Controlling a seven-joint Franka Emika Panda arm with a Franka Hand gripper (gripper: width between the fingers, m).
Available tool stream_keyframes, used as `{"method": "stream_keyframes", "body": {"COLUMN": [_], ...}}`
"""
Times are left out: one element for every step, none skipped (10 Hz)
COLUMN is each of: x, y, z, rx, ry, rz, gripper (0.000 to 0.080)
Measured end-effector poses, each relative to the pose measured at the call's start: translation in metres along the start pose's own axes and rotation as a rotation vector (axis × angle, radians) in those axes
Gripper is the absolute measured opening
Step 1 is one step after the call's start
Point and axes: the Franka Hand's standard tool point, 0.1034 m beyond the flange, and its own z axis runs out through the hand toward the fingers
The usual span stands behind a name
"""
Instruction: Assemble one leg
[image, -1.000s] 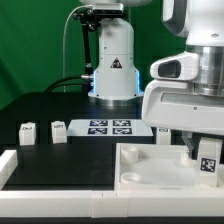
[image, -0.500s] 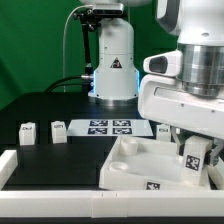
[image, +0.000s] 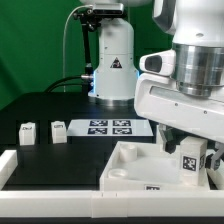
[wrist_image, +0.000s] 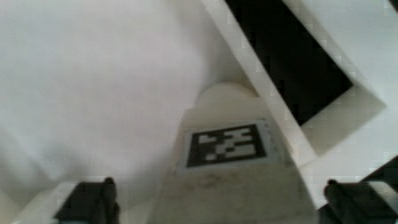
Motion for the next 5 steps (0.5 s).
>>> {"method": "stream_keyframes", "body": {"x": [0.0, -0.0001, -0.0001, -0.0001, -0.0001], "y": [0.0, 0.0001, 0.0001, 0.0001, 0.0002], "z": [0.0001, 0.0002, 0.0004, 0.0004, 0.0005], "rx": [0.0, 0.0, -0.001, -0.001, -0.001], "ry": [0.0, 0.0, 0.0, 0.0, 0.0], "rz": [0.0, 0.0, 0.0, 0.0, 0.0], "gripper": [0.0626, 0.0644, 0.0644, 0.0649, 0.0649]}}
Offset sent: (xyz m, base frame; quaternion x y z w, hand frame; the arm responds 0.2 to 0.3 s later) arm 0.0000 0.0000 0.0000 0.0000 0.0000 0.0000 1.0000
